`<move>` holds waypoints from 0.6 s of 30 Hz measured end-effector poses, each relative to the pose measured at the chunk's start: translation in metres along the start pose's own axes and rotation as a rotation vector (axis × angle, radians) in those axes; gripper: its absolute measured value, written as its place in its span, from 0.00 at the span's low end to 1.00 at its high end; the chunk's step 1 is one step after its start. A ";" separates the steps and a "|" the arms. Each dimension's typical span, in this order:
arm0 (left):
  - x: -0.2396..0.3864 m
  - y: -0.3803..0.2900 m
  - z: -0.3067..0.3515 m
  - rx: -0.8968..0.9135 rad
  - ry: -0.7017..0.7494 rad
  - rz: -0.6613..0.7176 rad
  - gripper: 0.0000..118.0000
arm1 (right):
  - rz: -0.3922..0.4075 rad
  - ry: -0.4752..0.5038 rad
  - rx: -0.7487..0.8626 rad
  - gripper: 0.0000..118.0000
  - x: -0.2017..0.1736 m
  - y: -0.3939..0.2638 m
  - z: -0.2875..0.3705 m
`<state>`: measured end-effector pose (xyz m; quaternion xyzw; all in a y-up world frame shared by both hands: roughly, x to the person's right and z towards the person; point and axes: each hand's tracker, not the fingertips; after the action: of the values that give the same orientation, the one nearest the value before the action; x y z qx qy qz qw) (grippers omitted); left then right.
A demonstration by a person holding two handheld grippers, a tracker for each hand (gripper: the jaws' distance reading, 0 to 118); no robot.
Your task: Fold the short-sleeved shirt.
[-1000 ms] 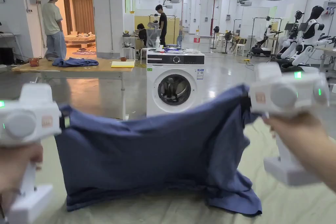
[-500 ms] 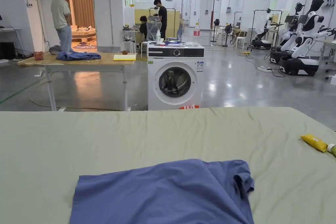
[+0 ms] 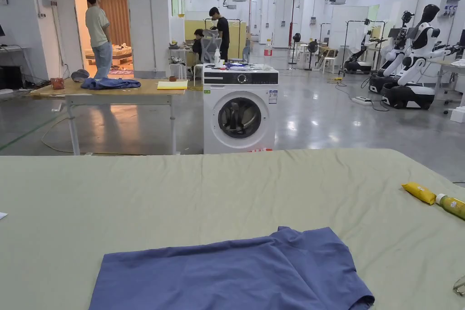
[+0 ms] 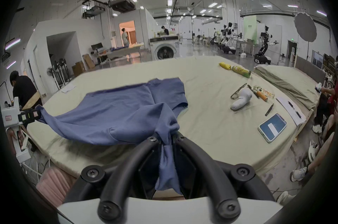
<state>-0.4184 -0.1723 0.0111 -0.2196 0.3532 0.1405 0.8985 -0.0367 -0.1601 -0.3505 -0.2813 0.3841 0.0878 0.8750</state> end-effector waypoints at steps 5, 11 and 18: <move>-0.010 -0.025 -0.066 -0.232 -0.002 0.039 0.00 | -0.088 0.000 -0.228 0.06 0.004 -0.013 -0.082; -0.018 -0.035 -0.069 -0.204 0.049 0.109 0.74 | -0.059 0.014 -0.214 0.99 -0.002 -0.023 -0.100; -0.003 0.006 -0.017 0.092 0.015 0.125 0.75 | -0.057 0.077 0.193 0.95 -0.028 0.010 -0.048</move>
<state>-0.4326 -0.1755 0.0007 -0.1566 0.3792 0.1783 0.8943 -0.0895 -0.1769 -0.3612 -0.2097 0.4160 0.0144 0.8847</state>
